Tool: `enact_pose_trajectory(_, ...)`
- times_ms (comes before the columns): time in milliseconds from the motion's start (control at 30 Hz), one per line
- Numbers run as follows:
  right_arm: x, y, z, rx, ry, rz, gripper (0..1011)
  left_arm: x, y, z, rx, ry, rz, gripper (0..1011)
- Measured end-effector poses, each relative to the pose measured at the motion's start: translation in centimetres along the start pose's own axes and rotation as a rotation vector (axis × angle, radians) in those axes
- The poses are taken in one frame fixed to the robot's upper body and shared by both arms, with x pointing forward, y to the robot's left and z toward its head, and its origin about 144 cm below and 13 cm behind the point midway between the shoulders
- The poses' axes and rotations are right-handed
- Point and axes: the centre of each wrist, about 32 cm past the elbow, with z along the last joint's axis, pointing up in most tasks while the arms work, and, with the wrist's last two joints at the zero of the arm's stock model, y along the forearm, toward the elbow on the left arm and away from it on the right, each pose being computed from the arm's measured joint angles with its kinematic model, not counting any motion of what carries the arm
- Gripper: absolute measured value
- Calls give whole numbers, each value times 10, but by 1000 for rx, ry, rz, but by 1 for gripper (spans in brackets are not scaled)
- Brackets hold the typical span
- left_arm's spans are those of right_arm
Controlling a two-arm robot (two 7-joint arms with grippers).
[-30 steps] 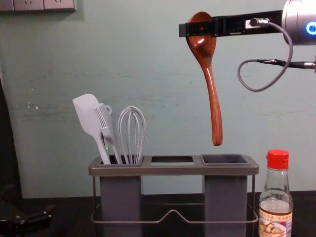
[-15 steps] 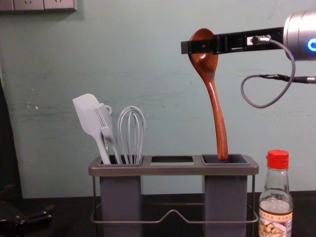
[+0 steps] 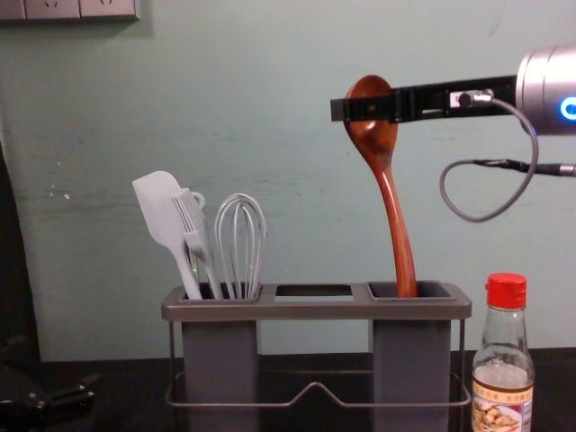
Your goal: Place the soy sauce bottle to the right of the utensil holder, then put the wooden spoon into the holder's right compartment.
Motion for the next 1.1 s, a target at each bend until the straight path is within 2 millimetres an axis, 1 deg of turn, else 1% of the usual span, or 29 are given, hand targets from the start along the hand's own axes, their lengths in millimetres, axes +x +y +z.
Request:
enact_pose_trajectory(200, -4, -4, -10, -18, 21, 0, 836, 0, 0, 0, 0, 0, 0, 1011)
enact_pose_trajectory(433, -9, -10, -15, -37, 29, -5, 836, 0, 0, 0, 0, 0, 0, 1012)
enact_pose_trajectory(533, -10, -15, -20, -50, 41, -3, 836, 0, 0, 0, 0, 0, 0, 1011)
enact_pose_trajectory(833, -10, -23, -32, -89, 75, 18, 836, 0, 0, 0, 0, 0, 0, 1011)
enact_pose_trajectory(1100, -8, -26, -37, -140, 92, 40, 835, 0, 0, 0, 0, 0, 0, 1011)
